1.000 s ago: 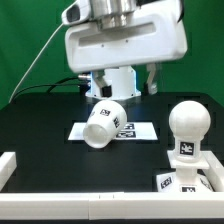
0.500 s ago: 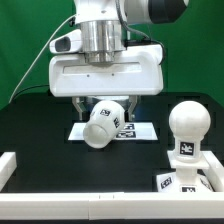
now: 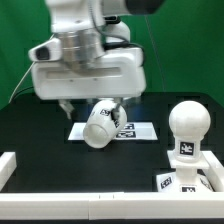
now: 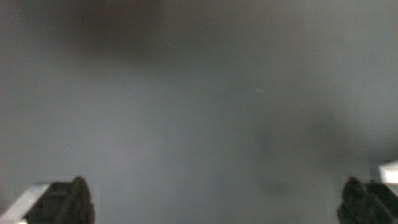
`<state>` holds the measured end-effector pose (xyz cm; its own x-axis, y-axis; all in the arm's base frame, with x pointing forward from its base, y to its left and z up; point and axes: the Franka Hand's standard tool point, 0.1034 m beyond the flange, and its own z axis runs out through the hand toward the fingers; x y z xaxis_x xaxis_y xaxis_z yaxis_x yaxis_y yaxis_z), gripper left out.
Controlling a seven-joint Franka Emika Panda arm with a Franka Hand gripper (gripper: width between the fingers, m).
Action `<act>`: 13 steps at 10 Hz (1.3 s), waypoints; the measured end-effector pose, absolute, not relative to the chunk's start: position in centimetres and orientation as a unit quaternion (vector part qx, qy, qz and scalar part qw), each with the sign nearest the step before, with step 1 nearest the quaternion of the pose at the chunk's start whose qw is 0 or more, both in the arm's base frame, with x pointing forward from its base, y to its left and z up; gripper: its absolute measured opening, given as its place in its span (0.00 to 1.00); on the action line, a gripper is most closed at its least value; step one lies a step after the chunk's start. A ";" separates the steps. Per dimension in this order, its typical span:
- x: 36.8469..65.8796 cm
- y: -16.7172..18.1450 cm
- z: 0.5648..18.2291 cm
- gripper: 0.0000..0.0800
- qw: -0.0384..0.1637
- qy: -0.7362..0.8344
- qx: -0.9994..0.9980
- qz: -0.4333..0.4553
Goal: Assemble lamp
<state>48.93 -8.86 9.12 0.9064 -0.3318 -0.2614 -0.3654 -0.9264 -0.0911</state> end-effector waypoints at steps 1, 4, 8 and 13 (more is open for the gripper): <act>49.7 -10.5 9.4 0.87 0.070 0.194 -0.967 0.146; 48.4 -10.4 8.9 0.87 0.089 0.199 -0.945 0.244; 46.7 -11.8 5.6 0.87 0.101 0.219 -0.899 0.367; 45.4 -10.4 5.0 0.87 0.113 0.248 -0.880 0.389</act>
Offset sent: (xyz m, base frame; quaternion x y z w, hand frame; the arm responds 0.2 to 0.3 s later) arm 0.0000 0.0000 0.0000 0.0000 -0.1938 0.0000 0.9810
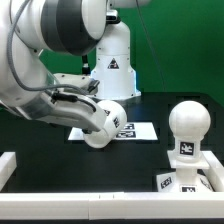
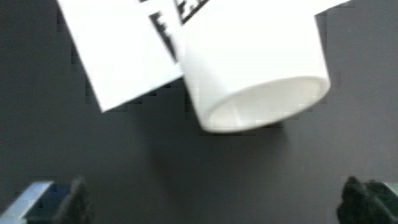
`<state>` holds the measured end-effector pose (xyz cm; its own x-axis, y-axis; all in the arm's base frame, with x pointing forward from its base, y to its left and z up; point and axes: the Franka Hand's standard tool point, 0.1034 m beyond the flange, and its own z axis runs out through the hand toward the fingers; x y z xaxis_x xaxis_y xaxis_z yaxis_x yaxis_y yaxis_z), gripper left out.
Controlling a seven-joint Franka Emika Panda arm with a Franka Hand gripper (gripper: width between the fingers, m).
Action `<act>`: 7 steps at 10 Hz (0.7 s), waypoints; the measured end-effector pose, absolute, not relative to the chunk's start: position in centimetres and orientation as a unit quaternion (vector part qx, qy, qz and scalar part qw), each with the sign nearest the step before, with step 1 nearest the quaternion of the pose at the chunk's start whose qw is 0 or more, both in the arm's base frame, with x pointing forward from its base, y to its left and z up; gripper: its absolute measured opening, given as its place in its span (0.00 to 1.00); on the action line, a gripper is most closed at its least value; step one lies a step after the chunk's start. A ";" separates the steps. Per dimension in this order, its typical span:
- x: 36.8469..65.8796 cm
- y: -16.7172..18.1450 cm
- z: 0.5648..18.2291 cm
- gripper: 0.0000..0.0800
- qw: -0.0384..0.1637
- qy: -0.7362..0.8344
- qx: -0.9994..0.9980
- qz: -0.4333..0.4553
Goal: Assemble lamp
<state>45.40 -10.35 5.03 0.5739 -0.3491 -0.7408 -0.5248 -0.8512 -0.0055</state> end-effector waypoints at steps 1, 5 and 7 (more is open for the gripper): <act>44.9 -9.7 5.0 0.87 0.116 0.253 -0.872 0.403; 44.8 -9.8 4.9 0.87 0.114 0.254 -0.871 0.404; 42.6 -10.4 3.1 0.87 0.118 0.272 -0.855 0.426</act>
Offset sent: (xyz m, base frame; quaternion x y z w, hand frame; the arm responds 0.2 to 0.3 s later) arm 0.0000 0.0000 0.0000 0.0000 0.0000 0.0000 1.0000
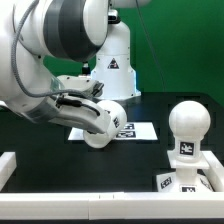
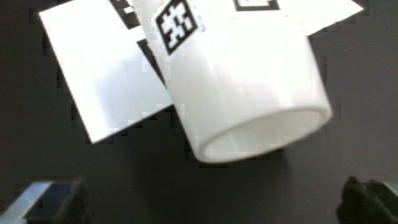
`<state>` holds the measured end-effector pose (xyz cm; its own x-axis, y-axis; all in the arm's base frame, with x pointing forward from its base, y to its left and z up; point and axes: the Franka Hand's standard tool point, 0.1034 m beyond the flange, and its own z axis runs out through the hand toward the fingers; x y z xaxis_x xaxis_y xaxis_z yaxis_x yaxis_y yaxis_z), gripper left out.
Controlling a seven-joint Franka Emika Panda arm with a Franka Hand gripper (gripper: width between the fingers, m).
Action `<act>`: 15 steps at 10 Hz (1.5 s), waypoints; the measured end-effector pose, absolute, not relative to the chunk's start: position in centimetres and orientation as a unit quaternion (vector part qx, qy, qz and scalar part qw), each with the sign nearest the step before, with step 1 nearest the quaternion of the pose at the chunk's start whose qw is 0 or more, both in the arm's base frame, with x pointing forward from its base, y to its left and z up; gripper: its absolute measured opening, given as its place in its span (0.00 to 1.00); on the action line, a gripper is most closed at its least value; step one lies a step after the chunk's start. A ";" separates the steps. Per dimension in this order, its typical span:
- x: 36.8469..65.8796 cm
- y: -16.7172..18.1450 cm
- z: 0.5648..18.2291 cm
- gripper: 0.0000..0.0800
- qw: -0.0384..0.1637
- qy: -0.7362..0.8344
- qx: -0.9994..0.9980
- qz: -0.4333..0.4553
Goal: Assemble lamp
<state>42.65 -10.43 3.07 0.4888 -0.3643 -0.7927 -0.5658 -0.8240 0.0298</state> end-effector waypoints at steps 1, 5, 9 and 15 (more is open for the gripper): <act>41.9 -10.7 2.3 0.87 0.116 0.279 -0.848 0.435; 41.6 -10.7 2.1 0.87 0.114 0.282 -0.846 0.438; 39.0 -9.6 1.2 0.87 0.114 0.302 -0.826 0.463; 37.6 -9.2 0.7 0.56 0.113 0.304 -0.818 0.476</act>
Offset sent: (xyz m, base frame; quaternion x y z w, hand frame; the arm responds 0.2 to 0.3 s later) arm 0.0000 0.0000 0.0000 0.0000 0.0000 0.0000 1.0000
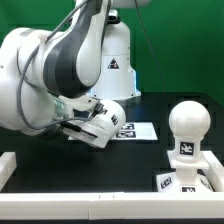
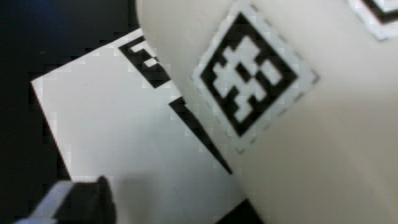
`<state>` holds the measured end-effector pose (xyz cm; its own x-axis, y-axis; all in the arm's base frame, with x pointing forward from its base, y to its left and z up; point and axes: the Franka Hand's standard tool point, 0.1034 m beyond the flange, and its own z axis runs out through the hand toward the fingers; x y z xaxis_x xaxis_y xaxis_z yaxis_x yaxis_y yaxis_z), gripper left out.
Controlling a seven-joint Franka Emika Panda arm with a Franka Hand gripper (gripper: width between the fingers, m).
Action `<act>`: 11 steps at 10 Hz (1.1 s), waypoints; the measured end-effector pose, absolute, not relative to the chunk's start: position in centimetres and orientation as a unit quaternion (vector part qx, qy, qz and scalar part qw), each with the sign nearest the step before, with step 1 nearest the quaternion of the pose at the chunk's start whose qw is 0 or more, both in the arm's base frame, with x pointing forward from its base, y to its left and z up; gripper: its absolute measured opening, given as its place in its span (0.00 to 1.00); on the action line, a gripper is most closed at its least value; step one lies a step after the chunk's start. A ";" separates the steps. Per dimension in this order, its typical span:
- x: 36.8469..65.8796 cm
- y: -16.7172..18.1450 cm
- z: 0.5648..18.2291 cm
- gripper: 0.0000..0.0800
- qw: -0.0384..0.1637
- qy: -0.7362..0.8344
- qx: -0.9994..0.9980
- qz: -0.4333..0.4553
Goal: Assemble lamp
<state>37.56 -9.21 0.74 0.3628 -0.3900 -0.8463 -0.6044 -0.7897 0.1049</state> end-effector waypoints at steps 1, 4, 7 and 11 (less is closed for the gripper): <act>37.6 -9.2 0.7 0.56 0.113 0.304 -0.818 0.476; 38.6 -8.9 2.4 0.16 0.120 0.296 -0.816 0.481; 42.9 -9.4 5.6 0.06 0.120 0.294 -0.844 0.433; 45.6 -7.2 10.1 0.06 0.070 0.242 -0.929 0.273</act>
Offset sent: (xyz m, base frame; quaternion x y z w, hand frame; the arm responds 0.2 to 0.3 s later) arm 0.0393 0.0001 0.0349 -0.0351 0.0753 -0.0237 0.9963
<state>45.61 -7.16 10.11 0.7342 -0.4114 -0.5401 -0.4880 -0.8728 0.0014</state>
